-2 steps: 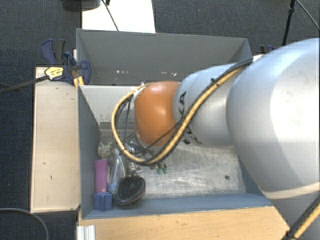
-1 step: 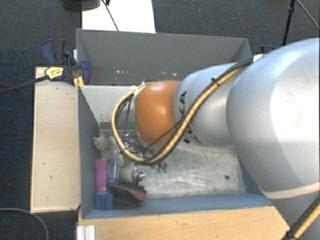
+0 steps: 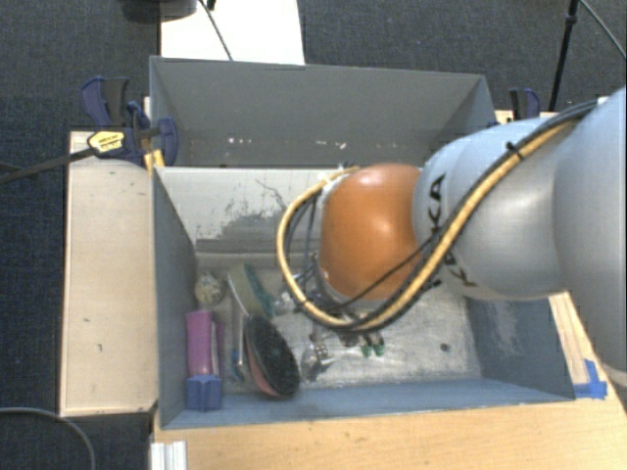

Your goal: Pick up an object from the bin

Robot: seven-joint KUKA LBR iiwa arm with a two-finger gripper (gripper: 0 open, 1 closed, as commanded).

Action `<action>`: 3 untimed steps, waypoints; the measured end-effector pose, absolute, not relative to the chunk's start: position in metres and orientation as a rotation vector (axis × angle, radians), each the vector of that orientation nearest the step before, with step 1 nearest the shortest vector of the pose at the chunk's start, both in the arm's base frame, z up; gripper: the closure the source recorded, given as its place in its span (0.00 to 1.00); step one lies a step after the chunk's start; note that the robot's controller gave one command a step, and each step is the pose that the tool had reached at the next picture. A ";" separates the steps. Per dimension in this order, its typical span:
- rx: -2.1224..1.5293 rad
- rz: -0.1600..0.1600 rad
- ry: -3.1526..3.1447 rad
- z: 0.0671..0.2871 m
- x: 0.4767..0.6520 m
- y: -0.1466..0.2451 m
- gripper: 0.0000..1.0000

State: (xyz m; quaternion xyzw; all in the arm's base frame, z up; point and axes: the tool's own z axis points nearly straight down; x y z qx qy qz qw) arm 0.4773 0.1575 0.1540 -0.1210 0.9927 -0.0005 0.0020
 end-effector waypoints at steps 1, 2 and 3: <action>-0.050 -0.004 3.138 0.072 0.490 0.209 0.00; -0.050 0.002 3.133 0.072 0.490 0.211 1.00; -0.509 0.004 3.091 0.220 0.502 0.216 1.00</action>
Offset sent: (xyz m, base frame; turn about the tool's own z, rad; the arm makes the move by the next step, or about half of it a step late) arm 0.0100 0.0542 -0.0840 0.2061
